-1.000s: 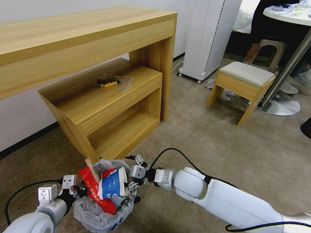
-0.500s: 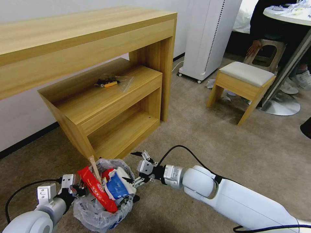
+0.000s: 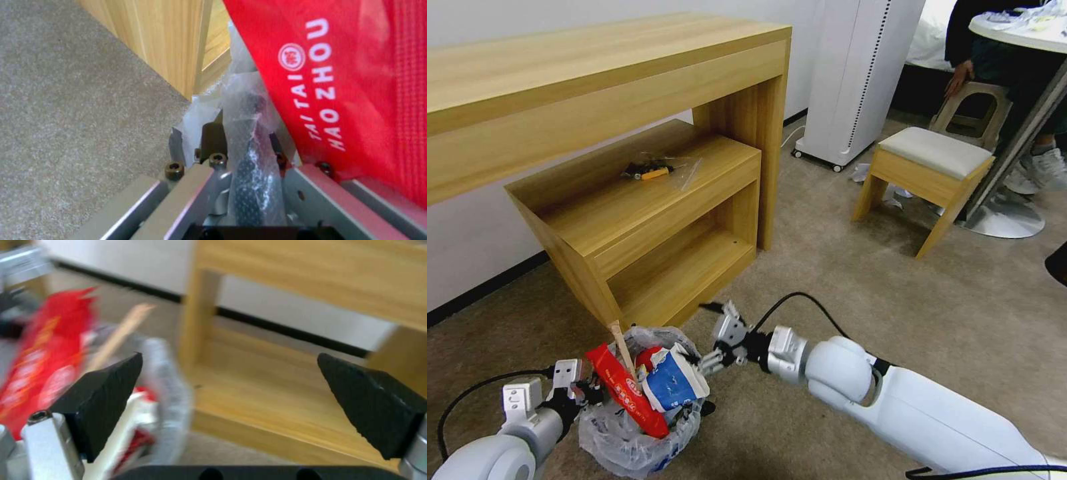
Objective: Pick up the trash bin and place the garbage on the floor into it.
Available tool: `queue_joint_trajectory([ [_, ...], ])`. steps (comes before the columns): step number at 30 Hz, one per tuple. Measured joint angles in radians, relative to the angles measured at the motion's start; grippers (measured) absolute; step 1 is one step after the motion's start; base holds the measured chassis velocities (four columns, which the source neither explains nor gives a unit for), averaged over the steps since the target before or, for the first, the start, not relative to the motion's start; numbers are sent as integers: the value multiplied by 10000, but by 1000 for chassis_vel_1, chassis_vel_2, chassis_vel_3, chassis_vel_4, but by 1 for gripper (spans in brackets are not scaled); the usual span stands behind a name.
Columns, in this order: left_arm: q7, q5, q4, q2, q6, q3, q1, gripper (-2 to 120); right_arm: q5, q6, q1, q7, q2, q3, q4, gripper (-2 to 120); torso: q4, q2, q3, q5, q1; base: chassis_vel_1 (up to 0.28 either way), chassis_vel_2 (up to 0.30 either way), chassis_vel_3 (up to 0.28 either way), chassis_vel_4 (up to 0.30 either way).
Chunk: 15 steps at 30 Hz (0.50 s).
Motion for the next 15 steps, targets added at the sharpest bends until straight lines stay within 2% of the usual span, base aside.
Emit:
queue_joint_trajectory([
  [3, 103, -26, 0, -46, 0, -143, 117, 0, 488, -110, -892, 784, -180, 1109, 458, 100, 0, 0, -1, -1, 0, 0, 0, 0, 0],
  [4, 103, -26, 0, -46, 0, -143, 117, 0, 488, -110, -892, 784, -180, 1109, 458, 100, 0, 0, -1, -1, 0, 0, 0, 0, 0],
  [7, 123, -112, -38, -26, 0, -237, 279, 0, 523, -176, -2142, 893, -321, 2538, 795, 100, 1, 0, 0, 0, 0, 0, 0, 0, 0],
  [8, 123, -112, -38, -26, 0, -237, 279, 0, 523, -176, -2142, 893, -321, 2538, 795, 100, 1, 0, 0, 0, 0, 0, 0, 0, 0],
  [11, 30, -338, -126, 72, -2, -361, 361, 0, 229, -172, -3827, 769, -296, 4519, 1028, 100, 0, 0, -1, 1, 0, 0, 0, 0, 0],
  [12, 30, -338, -126, 72, -2, -361, 361, 0, 229, -172, -3827, 769, -296, 4519, 1028, 100, 0, 0, -1, 1, 0, 0, 0, 0, 0],
  [15, -187, -556, -43, 148, -1, -387, 279, 0, -503, 313, -6227, 643, 89, 6735, 1207, 100, -2, 0, -1, 2, -1, 0, 0, 0, 0],
])
